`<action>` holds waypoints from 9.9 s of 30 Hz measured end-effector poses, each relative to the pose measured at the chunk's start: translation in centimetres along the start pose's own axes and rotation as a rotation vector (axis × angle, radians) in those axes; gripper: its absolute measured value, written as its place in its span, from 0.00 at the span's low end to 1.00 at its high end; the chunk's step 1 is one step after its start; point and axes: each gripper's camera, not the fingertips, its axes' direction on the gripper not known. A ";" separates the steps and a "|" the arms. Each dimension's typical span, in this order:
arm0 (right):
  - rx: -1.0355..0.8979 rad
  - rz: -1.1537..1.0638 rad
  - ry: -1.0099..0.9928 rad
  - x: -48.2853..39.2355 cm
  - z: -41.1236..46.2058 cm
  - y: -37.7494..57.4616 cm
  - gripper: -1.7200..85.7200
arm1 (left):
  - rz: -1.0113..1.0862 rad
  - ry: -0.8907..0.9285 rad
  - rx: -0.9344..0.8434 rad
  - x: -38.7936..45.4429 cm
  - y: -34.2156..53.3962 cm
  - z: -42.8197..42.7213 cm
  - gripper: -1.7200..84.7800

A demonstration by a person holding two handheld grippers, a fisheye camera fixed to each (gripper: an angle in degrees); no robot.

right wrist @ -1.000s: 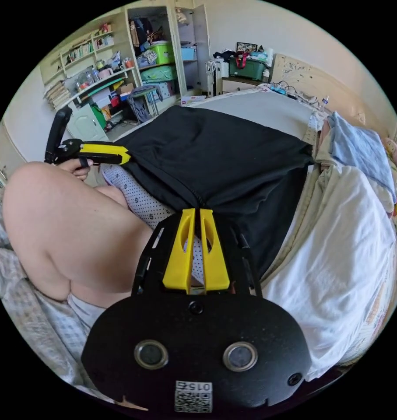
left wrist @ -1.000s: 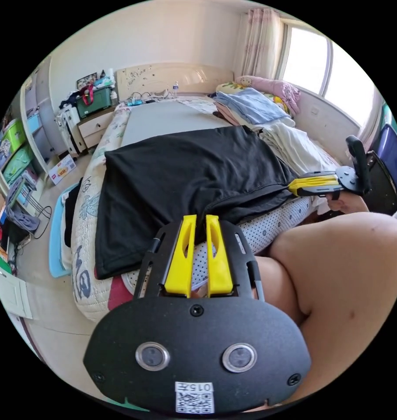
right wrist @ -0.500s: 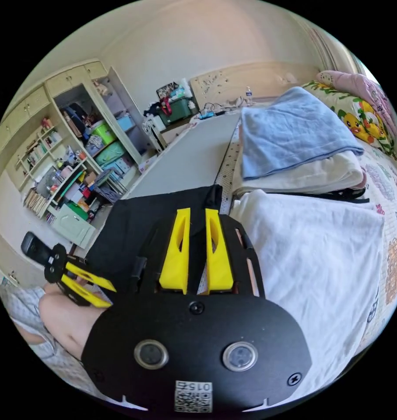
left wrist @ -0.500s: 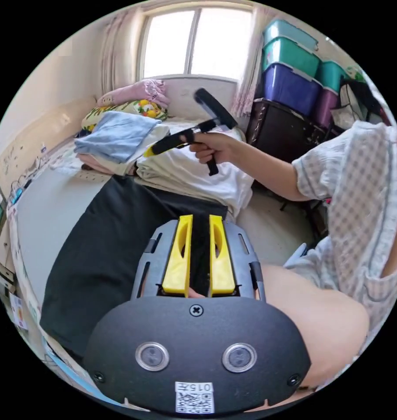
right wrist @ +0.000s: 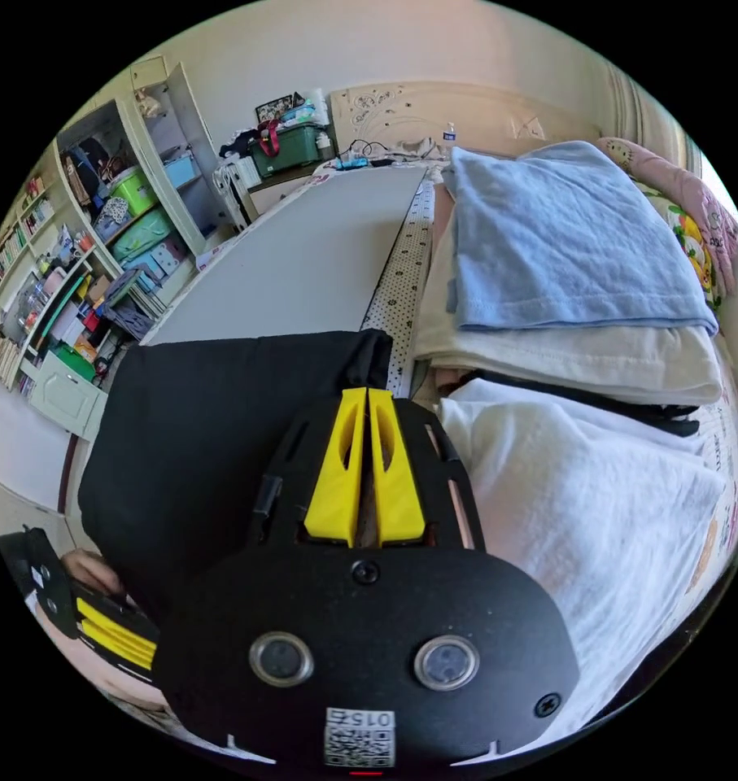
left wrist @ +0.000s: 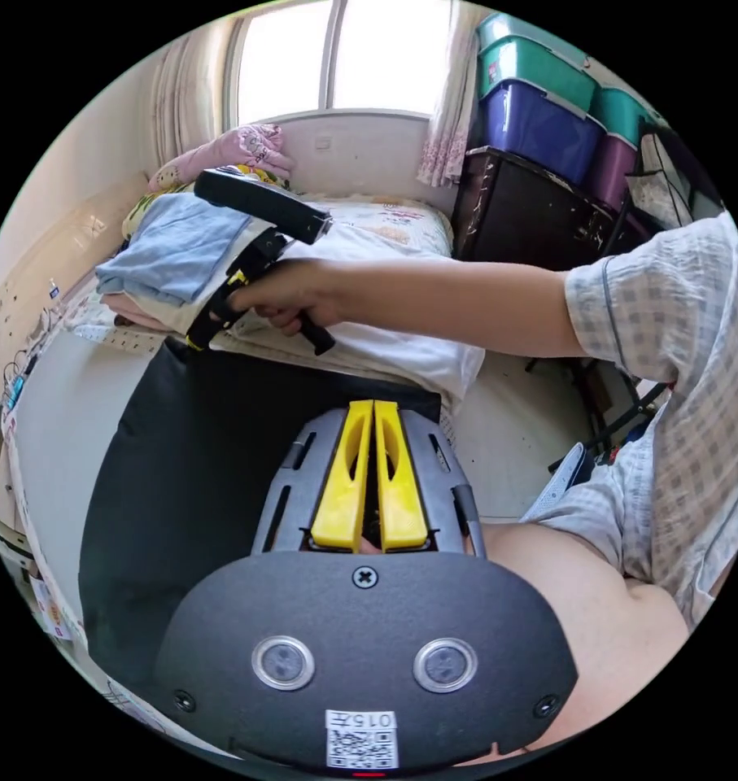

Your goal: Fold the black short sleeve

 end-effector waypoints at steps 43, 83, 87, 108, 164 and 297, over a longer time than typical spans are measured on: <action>-0.017 -0.019 0.046 -10.7 -21.3 20.6 0.01 | -0.564 -0.233 -0.108 -29.6 -7.0 7.5 0.03; -0.387 -0.655 -0.582 -46.5 -1.0 -16.9 0.01 | -0.929 -0.133 0.140 -35.1 27.9 -17.6 0.08; -0.440 -0.682 -0.555 -46.6 -0.6 -18.1 0.01 | -0.874 -0.227 0.017 -34.0 25.9 -17.2 0.07; -0.136 -0.278 -0.154 -9.5 -27.5 -8.1 0.06 | -0.634 -0.020 0.242 -1.2 31.5 -23.4 0.07; 0.753 -0.238 -0.101 -2.8 -92.8 26.7 0.07 | -0.666 -0.464 0.490 24.9 44.7 -58.9 0.10; 0.295 0.402 0.382 32.3 -11.8 26.1 0.02 | -0.741 -0.128 0.224 -30.2 -20.5 15.5 0.15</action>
